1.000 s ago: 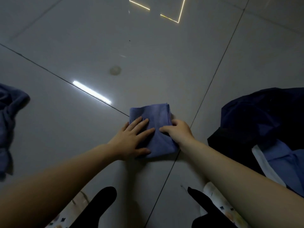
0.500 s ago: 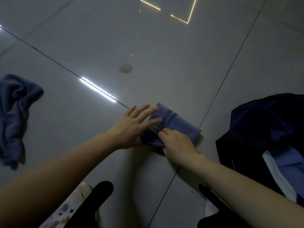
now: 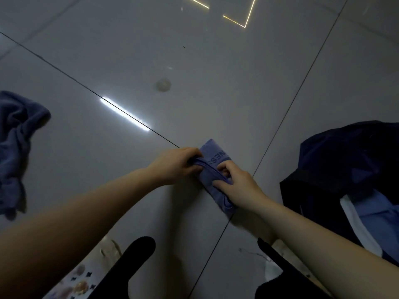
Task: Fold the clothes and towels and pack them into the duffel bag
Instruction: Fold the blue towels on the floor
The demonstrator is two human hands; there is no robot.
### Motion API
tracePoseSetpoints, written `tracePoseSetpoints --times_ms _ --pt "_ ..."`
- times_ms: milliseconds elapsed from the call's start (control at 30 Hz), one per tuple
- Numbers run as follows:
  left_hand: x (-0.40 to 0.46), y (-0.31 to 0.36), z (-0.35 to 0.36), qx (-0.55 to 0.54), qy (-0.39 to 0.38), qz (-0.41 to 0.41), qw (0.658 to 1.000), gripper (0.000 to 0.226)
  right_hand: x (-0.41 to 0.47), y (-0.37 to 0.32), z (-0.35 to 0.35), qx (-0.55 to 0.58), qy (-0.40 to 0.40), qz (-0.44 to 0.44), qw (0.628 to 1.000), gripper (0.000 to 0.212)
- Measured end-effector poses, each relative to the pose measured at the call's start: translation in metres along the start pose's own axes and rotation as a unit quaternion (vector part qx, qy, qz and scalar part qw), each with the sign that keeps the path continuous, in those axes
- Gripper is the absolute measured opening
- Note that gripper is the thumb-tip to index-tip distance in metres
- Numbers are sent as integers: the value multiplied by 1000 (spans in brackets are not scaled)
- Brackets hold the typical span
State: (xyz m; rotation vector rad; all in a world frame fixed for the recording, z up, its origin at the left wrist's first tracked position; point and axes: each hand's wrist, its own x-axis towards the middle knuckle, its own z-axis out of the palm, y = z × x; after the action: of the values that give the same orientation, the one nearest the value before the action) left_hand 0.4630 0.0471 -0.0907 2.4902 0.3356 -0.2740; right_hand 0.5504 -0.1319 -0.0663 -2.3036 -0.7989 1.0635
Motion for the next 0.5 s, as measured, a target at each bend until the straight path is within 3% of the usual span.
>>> tracePoseSetpoints --times_ms 133,267,333,500 --pt "20 16 3 36 12 -76 996 41 4 2 -2 -206 87 -10 975 49" --pt "33 28 5 22 54 -141 988 63 15 13 -20 -250 74 86 962 75" --pt "33 29 4 54 58 -127 989 71 19 19 -18 -248 46 101 962 65" --pt "30 36 -6 103 57 -16 993 72 11 19 -19 -156 50 21 986 35"
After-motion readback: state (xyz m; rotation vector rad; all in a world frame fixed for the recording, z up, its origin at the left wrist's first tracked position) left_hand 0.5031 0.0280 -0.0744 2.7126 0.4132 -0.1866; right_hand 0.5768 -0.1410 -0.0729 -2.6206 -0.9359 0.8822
